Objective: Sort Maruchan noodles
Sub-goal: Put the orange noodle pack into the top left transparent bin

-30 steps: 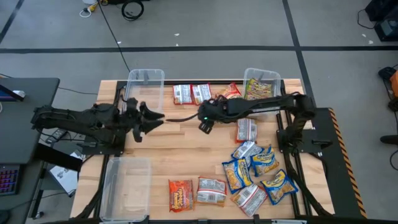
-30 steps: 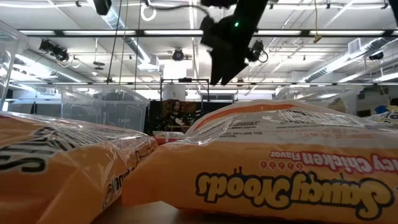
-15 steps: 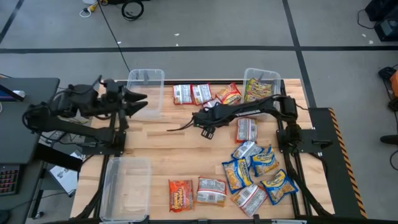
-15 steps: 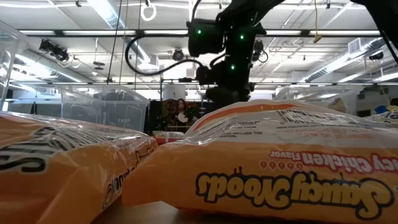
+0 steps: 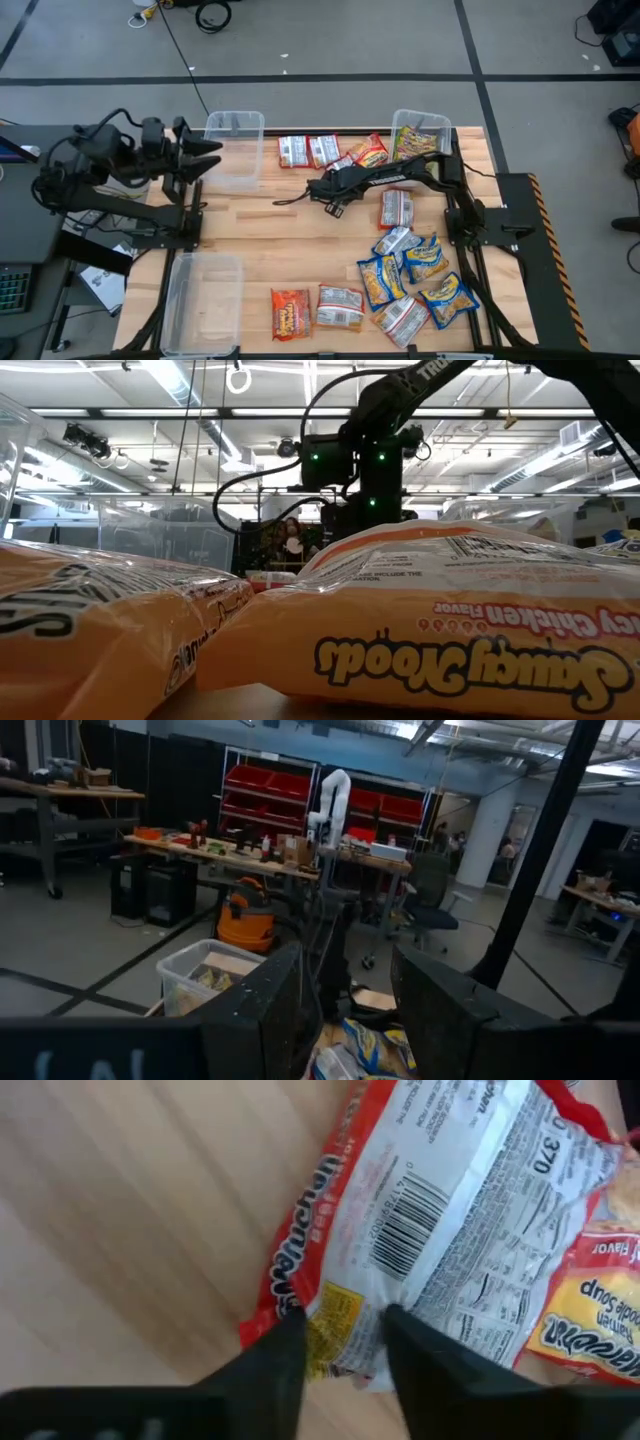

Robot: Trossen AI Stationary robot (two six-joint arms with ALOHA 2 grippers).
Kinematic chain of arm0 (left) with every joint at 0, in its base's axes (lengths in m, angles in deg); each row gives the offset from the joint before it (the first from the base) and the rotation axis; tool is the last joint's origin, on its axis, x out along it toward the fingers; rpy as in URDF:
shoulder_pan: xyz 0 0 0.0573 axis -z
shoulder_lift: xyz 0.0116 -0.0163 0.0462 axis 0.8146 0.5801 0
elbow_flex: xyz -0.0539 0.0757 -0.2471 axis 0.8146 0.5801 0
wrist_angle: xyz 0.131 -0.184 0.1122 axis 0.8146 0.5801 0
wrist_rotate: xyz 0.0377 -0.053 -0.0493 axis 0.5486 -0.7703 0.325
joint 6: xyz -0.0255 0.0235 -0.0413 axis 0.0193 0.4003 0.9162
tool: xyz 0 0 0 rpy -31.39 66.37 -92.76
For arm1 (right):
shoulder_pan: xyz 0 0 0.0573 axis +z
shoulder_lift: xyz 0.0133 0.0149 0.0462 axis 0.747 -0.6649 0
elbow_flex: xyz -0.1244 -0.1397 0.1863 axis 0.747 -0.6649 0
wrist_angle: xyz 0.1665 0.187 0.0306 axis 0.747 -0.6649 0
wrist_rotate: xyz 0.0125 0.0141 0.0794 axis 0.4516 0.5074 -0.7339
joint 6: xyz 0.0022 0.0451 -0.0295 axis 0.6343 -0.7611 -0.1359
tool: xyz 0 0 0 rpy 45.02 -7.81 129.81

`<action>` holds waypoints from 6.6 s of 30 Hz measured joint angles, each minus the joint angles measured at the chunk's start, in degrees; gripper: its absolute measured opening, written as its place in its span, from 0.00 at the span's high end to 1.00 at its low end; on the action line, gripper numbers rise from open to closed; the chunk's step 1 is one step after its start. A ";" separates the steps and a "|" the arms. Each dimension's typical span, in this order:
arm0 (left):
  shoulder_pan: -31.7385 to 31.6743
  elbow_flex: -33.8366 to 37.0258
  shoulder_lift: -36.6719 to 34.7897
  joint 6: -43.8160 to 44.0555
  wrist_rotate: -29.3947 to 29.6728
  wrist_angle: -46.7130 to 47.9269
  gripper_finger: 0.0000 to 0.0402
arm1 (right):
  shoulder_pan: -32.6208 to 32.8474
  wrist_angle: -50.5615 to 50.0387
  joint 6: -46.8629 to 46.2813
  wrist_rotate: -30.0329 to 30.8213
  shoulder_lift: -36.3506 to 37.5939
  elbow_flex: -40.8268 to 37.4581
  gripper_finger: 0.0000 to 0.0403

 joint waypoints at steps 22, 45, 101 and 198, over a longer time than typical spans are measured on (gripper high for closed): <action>-0.02 0.09 7.98 -8.53 3.04 3.70 0.30 | -0.14 6.21 10.06 -36.28 39.19 -0.35 0.99; -0.29 19.27 24.57 6.98 -5.69 -55.38 0.28 | 3.09 39.33 14.80 -41.17 55.29 -0.31 1.00; -11.08 13.55 49.57 27.95 -27.78 -107.93 0.28 | 5.51 64.20 9.86 -44.49 42.04 -0.26 1.00; -40.75 13.10 40.94 -29.95 4.96 44.45 0.65 | 6.81 18.88 21.40 -20.10 53.16 -0.31 0.50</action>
